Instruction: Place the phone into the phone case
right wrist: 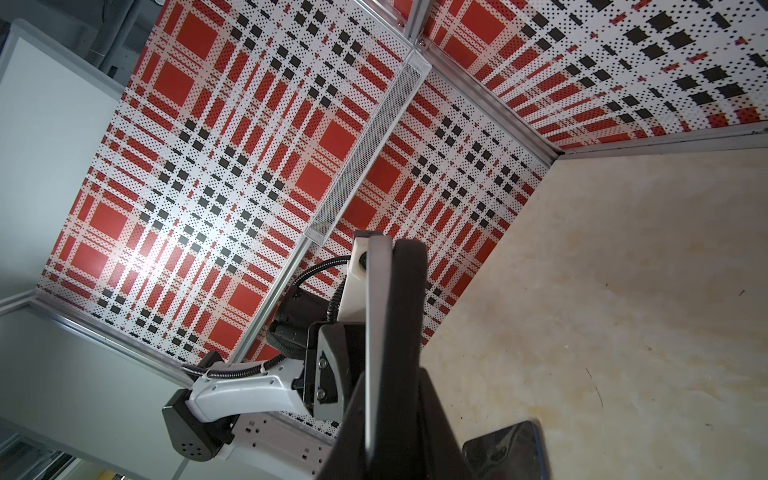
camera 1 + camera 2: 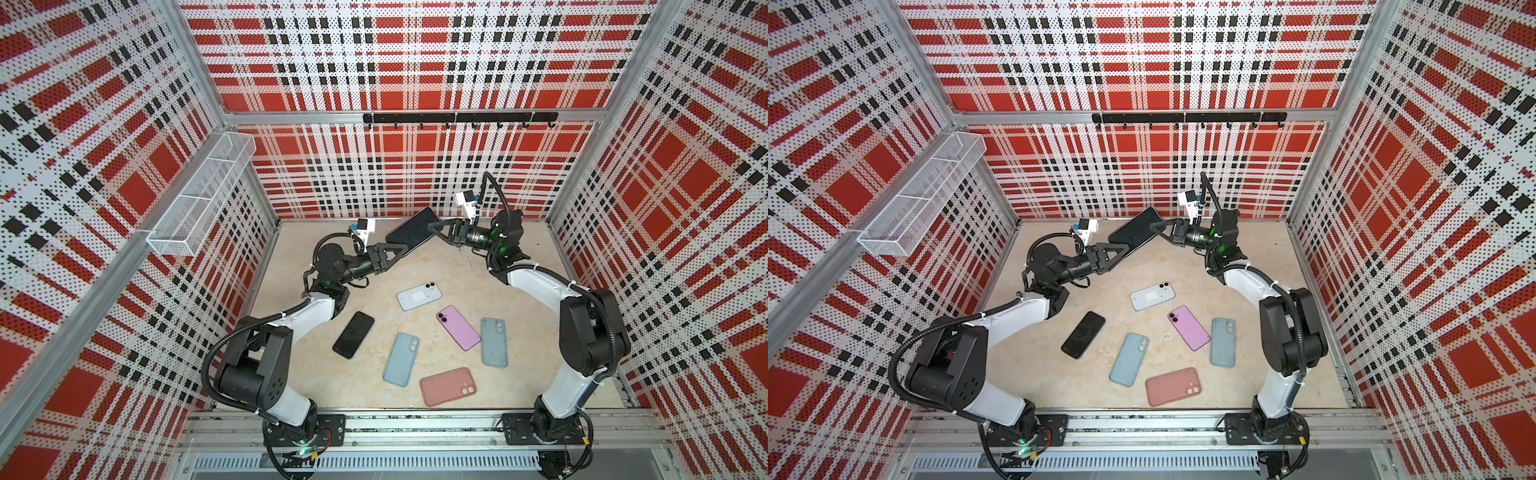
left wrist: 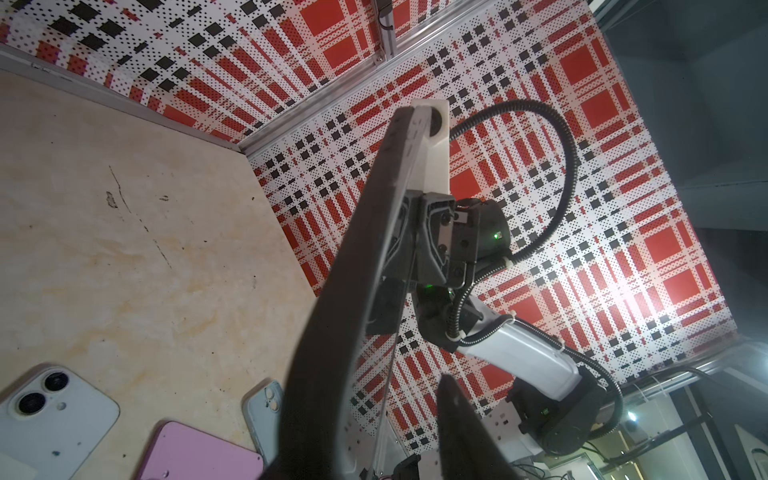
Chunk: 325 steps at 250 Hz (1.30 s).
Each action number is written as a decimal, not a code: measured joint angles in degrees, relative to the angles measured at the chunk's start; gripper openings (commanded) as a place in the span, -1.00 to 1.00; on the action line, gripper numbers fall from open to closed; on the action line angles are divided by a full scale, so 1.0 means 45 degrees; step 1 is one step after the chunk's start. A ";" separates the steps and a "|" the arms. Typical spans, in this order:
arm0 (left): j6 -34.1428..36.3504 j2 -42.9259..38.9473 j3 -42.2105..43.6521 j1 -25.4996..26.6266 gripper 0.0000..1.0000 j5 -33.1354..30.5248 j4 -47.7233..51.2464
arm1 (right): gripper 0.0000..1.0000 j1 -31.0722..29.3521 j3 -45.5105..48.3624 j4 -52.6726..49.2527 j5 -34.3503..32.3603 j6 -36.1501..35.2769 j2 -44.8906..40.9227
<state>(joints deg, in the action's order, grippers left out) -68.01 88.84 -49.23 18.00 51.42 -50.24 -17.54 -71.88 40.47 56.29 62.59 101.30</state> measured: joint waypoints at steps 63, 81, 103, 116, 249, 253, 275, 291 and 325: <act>0.0223 -0.0019 0.0010 -0.0053 -0.80 0.0087 0.0471 | -1.00 0.0044 -0.0005 0.0136 -0.0039 0.0243 0.0000; 0.0321 -0.0165 0.0010 -0.0058 -0.94 0.0141 0.0427 | -1.00 0.0078 0.0000 0.0112 0.0019 0.0452 0.0005; 0.0427 -0.0316 0.0010 -0.0170 -0.97 0.0146 0.0520 | -1.00 0.0063 -0.0005 0.0277 0.0063 0.0559 0.0000; 0.0515 -0.0389 0.0010 -0.0243 -0.82 0.0155 0.0651 | -1.00 0.0053 -0.0005 0.0301 0.0102 0.0583 0.0000; 0.2628 -0.1093 -0.0515 -0.1549 0.06 -0.0233 0.2710 | -1.00 0.0204 -0.0005 0.1457 0.0243 0.1205 0.0117; 0.2725 -0.1098 -0.0607 -0.1564 0.07 -0.0214 0.2837 | -1.00 0.0199 -0.0005 0.1477 0.0262 0.1234 0.0121; 0.3502 -0.1127 -0.1248 -0.1690 0.29 -0.0204 0.3803 | -1.00 0.0189 -0.0005 0.1365 0.0418 0.1112 0.0121; 0.4473 -0.1258 -0.1889 -0.1855 0.49 -0.0272 0.5095 | -1.00 0.0189 -0.0005 0.0991 0.0544 0.0714 0.0117; 0.7703 -0.1632 -0.4240 -0.1744 0.72 -0.0850 0.9525 | -1.00 0.0102 -0.0005 -0.0675 0.0772 -0.0617 0.0068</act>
<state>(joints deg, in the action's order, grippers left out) -33.34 81.49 -68.31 10.15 47.59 -7.38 -17.08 -71.90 37.43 59.77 59.81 101.60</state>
